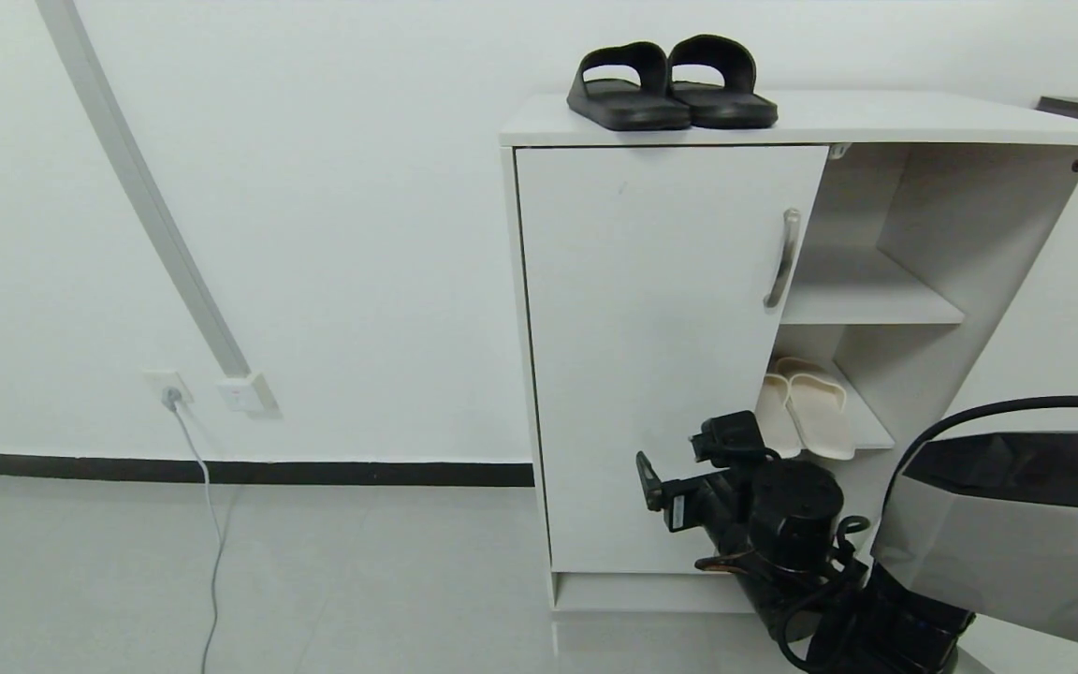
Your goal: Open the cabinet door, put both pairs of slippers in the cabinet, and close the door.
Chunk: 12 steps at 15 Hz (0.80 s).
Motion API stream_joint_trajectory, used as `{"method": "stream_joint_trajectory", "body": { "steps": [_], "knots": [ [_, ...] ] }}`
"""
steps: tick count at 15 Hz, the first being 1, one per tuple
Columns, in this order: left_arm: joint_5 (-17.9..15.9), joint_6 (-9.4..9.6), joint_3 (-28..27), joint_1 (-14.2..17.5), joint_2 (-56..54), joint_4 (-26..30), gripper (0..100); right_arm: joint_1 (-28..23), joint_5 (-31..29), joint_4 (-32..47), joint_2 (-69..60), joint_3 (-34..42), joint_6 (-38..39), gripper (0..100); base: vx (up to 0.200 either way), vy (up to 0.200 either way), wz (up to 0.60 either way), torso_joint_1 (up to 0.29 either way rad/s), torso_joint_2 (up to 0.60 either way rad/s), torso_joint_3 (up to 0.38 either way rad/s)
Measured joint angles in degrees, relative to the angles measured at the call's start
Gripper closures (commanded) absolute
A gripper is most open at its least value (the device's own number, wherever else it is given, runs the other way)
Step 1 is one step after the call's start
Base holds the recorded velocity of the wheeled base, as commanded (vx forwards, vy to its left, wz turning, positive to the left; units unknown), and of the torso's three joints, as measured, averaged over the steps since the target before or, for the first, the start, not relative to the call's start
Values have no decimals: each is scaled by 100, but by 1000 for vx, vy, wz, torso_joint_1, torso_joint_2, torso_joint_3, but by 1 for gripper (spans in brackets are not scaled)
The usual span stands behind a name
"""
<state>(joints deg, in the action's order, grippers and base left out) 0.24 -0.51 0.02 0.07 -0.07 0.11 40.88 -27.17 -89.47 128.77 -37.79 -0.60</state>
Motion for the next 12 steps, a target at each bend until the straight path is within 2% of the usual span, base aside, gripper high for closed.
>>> {"method": "stream_joint_trajectory", "body": {
  "steps": [6,12],
  "knots": [
    [-2,0,-2,0,0,-11,100,7,-6,0,17,12,-13,0,0,0,0,68,-423,-353],
    [2,2,-2,0,0,-11,100,7,-9,-22,15,33,-82,0,0,0,0,136,-465,-335]
  ]
}}
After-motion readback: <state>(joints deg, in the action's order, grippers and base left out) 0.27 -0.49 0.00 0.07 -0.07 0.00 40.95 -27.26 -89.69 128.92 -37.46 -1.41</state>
